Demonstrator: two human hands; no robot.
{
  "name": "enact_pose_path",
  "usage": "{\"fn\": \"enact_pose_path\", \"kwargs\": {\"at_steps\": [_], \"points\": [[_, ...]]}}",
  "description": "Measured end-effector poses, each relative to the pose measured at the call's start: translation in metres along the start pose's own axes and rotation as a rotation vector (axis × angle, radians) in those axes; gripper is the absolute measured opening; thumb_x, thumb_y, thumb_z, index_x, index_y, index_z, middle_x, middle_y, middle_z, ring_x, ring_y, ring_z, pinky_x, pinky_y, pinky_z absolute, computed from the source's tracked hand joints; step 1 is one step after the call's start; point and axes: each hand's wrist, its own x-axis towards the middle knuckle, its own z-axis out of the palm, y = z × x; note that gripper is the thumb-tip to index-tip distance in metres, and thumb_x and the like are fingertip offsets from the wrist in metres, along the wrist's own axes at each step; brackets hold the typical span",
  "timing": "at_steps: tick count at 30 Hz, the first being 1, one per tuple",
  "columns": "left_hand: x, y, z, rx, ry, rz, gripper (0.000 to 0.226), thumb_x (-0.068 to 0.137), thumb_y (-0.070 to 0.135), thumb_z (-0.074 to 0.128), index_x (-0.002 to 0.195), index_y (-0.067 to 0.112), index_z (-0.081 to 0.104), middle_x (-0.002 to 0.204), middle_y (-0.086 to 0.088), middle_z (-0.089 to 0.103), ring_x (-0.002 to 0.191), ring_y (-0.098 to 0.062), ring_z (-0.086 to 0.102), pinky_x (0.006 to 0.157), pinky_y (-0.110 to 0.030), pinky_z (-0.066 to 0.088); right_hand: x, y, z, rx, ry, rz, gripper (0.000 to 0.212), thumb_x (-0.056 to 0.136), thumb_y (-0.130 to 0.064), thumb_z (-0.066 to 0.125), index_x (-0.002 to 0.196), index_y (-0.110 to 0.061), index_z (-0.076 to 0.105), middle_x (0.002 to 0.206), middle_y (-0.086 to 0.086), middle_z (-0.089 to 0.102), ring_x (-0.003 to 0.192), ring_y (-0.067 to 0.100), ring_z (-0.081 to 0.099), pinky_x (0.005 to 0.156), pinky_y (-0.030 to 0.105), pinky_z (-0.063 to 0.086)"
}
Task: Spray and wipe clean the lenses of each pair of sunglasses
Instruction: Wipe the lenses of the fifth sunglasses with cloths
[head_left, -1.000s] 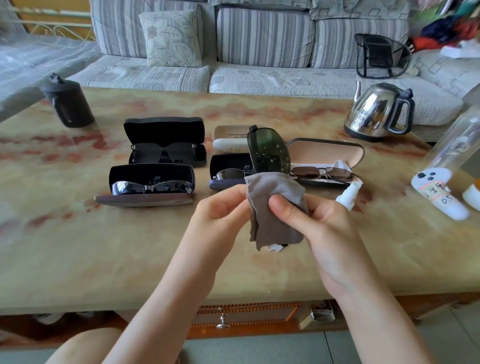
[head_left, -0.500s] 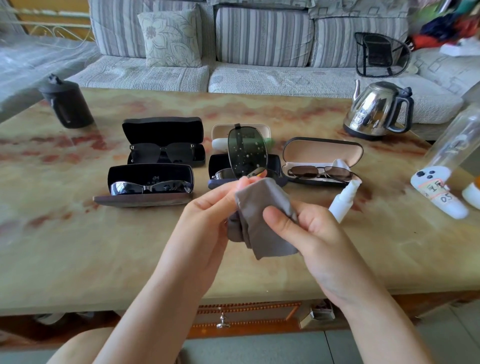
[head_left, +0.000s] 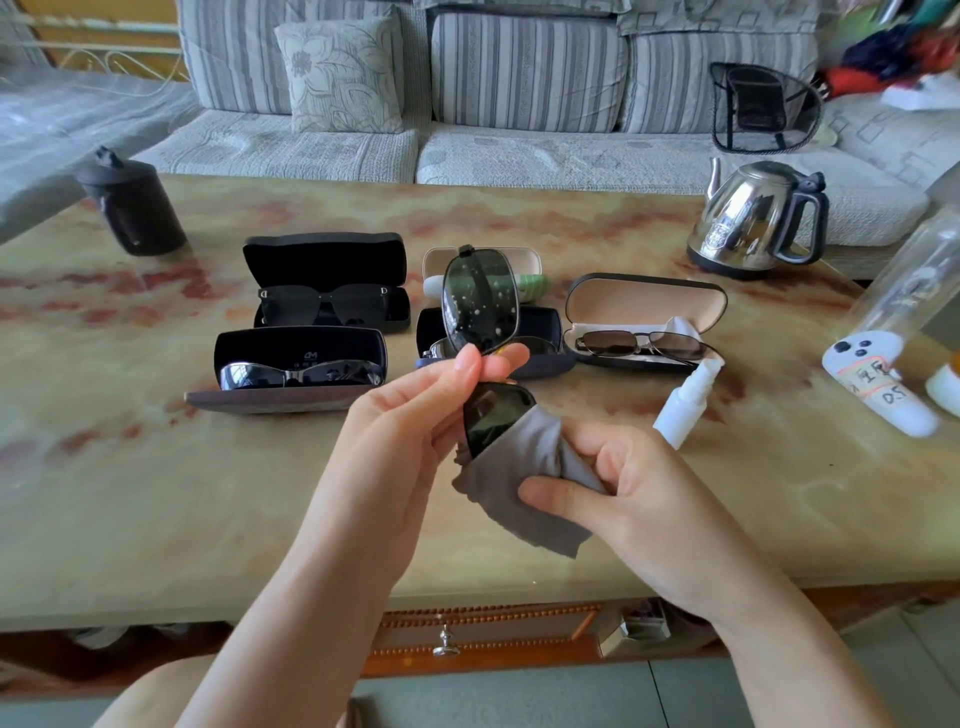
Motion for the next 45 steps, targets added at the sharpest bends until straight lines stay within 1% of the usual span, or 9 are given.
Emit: {"fn": "enact_pose_path", "kwargs": {"at_steps": [5,9,12,19,25,31,35,38,45], "points": [[0.002,-0.001,-0.004,0.06,0.029,0.06,0.029,0.079,0.033,0.057,0.086,0.01,0.073,0.103,-0.001,0.075,0.105,-0.012,0.068,0.101,-0.033,0.045,0.0,-0.002,-0.008,0.059,0.091,-0.055,0.015,0.086,-0.038,0.059,0.084,-0.038,0.073,0.083,-0.015,0.074,0.081,-0.002,0.066,0.074,0.012,0.047],[0.002,-0.005,-0.003,0.244,-0.007,0.119,0.027,0.075,0.037,0.061,0.077,0.015,0.077,0.091,0.001,0.076,0.101,-0.009,0.067,0.093,-0.024,0.049,0.0,0.003,-0.016,0.1,0.182,-0.098,0.049,0.077,-0.072,0.058,0.103,-0.033,0.07,0.1,0.009,0.073,0.098,0.027,0.068,0.098,0.045,0.047],[0.0,-0.008,0.001,0.33,-0.106,0.164,0.026,0.079,0.029,0.062,0.078,0.007,0.076,0.098,-0.001,0.076,0.106,-0.001,0.064,0.084,-0.011,0.048,0.003,0.002,-0.014,0.121,0.17,-0.094,0.049,0.081,-0.07,0.055,0.106,-0.03,0.069,0.103,0.013,0.072,0.101,0.028,0.067,0.104,0.045,0.043],[-0.004,-0.011,0.002,0.693,-0.115,0.207,0.028,0.091,0.014,0.061,0.063,0.012,0.065,0.045,0.011,0.04,0.038,-0.005,0.028,0.04,-0.009,0.022,0.01,-0.005,-0.005,0.249,0.206,-0.037,0.009,0.075,-0.027,0.071,0.083,-0.025,0.075,0.087,0.005,0.075,0.087,0.017,0.071,0.074,0.024,0.056],[-0.005,-0.007,0.004,0.532,-0.141,0.211,0.012,0.089,0.016,0.064,0.098,0.016,0.071,0.082,0.011,0.075,0.075,-0.001,0.069,0.066,-0.013,0.05,0.015,-0.005,-0.004,0.43,0.391,0.024,0.033,0.056,-0.021,0.079,0.087,-0.012,0.075,0.098,0.012,0.074,0.095,0.023,0.071,0.068,0.021,0.055],[0.001,-0.016,0.003,0.378,-0.143,0.088,0.081,0.062,0.041,0.087,0.133,0.028,0.05,0.108,0.003,0.074,0.102,-0.009,0.069,0.084,-0.023,0.055,0.016,-0.009,0.002,0.336,0.521,0.033,0.028,0.053,-0.036,0.077,0.076,-0.019,0.078,0.083,0.004,0.076,0.082,0.015,0.072,0.067,0.02,0.054],[-0.002,-0.017,0.011,0.384,-0.135,0.211,0.031,0.077,0.011,0.076,0.106,0.019,0.07,0.092,0.005,0.077,0.086,-0.008,0.073,0.076,-0.017,0.055,0.015,-0.013,0.012,0.247,0.604,0.023,0.028,0.066,-0.041,0.071,0.06,-0.014,0.072,0.055,0.01,0.06,0.057,0.009,0.054,0.059,0.012,0.043],[-0.003,-0.017,0.011,0.322,-0.099,0.251,0.023,0.077,0.006,0.075,0.098,0.016,0.073,0.086,0.004,0.077,0.082,-0.009,0.074,0.071,-0.014,0.053,0.014,-0.013,0.016,0.27,0.613,-0.008,0.036,0.083,-0.044,0.069,0.069,-0.011,0.071,0.074,0.033,0.061,0.073,0.022,0.054,0.073,0.033,0.044],[-0.001,-0.023,0.013,0.338,-0.057,0.318,0.027,0.072,0.003,0.08,0.095,0.015,0.073,0.086,0.003,0.077,0.082,-0.013,0.074,0.075,-0.022,0.057,0.014,-0.011,0.014,0.342,0.595,-0.025,0.024,0.082,-0.033,0.059,0.075,-0.015,0.073,0.078,0.001,0.075,0.079,0.013,0.07,0.076,0.024,0.054]]}}
